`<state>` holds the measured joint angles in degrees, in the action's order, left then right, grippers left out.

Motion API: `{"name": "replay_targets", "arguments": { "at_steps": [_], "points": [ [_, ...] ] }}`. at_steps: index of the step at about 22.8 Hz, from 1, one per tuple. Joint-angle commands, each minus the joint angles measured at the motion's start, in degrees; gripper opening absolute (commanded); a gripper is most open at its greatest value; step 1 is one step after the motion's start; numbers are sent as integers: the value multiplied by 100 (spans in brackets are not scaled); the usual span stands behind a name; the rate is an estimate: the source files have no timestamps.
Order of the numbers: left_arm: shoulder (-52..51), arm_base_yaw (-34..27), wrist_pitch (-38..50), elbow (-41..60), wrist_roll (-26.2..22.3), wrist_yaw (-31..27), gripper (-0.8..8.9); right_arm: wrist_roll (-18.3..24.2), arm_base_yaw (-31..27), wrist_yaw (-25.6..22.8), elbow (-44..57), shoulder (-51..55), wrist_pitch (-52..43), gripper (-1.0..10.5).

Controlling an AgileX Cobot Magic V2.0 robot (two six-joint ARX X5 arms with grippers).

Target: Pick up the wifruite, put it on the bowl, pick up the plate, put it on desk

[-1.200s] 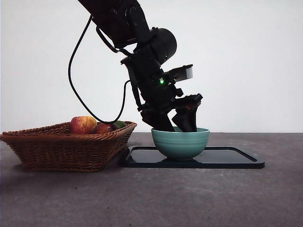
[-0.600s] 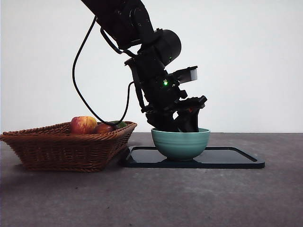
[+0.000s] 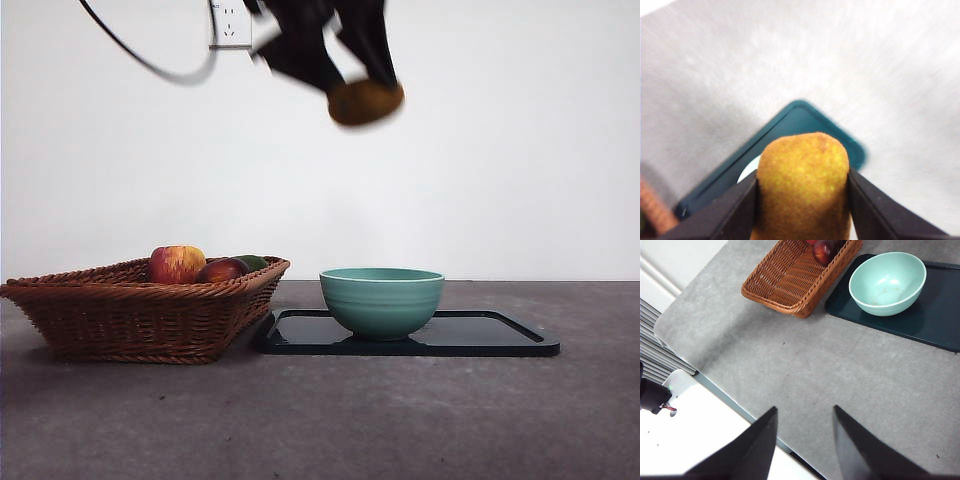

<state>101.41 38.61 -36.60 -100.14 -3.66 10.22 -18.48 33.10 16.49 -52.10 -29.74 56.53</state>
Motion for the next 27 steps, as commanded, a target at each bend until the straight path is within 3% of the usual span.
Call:
{"name": "replay_targets", "arguments": {
  "at_steps": [1, 3, 5, 11, 18, 27],
  "points": [
    [-505, -68, -315, -170, 522, -24, 214, 42, 50, -24, -101, -9, -39, 176],
    [-984, -208, -721, -170, 844, -258, 214, 68, 50, -28, -101, -9, -39, 176],
    [-1375, -365, -1078, -168, 1049, -837, 215, 98, 50, -26, -101, -9, -39, 176],
    [-2094, -942, -1440, 326, 1362, -1200, 214, 195, 50, -28, -101, -9, -85, 176],
    [-2339, -1443, -466, 1996, 1644, -1198, 215, 236, 50, -42, -101, -9, -74, 176],
    [-2286, -1464, 1222, 3770, 1941, -1193, 214, 236, 50, -46, -101, -9, -76, 176]
  ]
}}
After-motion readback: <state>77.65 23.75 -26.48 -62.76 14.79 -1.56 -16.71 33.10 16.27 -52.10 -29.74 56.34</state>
